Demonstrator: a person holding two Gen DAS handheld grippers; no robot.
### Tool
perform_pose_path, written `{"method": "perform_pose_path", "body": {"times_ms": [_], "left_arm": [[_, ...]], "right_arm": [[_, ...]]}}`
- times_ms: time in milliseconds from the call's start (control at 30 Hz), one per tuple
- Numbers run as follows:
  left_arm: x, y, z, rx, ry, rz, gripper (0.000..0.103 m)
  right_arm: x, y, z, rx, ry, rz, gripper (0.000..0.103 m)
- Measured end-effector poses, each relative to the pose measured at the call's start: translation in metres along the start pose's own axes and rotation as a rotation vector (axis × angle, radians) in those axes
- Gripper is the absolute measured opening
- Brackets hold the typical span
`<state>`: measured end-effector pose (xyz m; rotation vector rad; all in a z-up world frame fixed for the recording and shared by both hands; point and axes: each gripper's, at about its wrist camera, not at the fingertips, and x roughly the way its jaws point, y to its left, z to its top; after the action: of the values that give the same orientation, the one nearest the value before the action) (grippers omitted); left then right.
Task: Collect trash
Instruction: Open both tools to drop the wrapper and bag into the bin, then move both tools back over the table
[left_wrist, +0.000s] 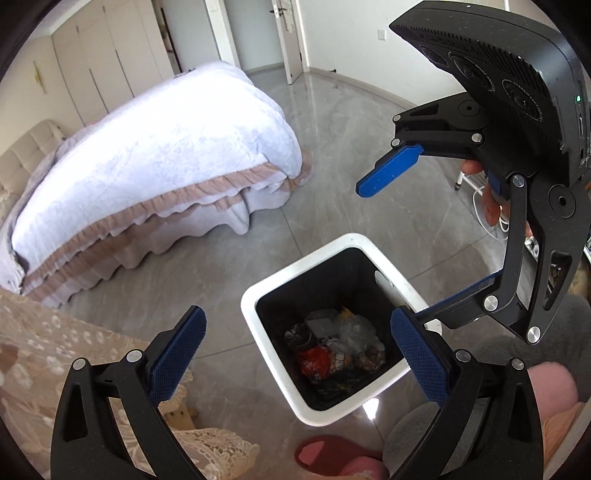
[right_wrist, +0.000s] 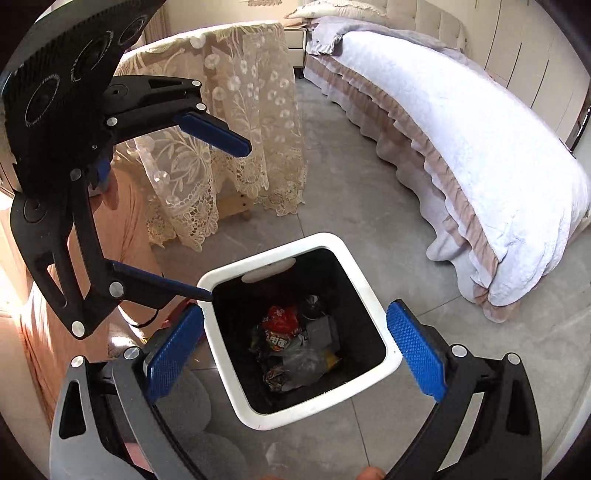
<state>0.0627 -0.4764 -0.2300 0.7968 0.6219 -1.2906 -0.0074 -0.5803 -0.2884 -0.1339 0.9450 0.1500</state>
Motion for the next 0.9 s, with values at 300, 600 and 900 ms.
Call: {"method": "perform_pose_path", "body": {"times_ms": [300,600,900], "left_arm": [[-0.055,0.010,-0.006,-0.050,-0.059,0.080,0.099],[-0.115,0.035,-0.021,-0.139,-0.084,0.246,0.099],[-0.183,0.085,-0.070,-0.340,-0.104,0.434,0.099]], "right_arm": [[-0.037,0.025,0.032,-0.064,-0.101,0.003,0.099],[-0.059,0.054,0.072,-0.099,-0.234,0.032,0.099],[-0.061,0.101,0.134,-0.137,-0.352,0.154,0.099]]}}
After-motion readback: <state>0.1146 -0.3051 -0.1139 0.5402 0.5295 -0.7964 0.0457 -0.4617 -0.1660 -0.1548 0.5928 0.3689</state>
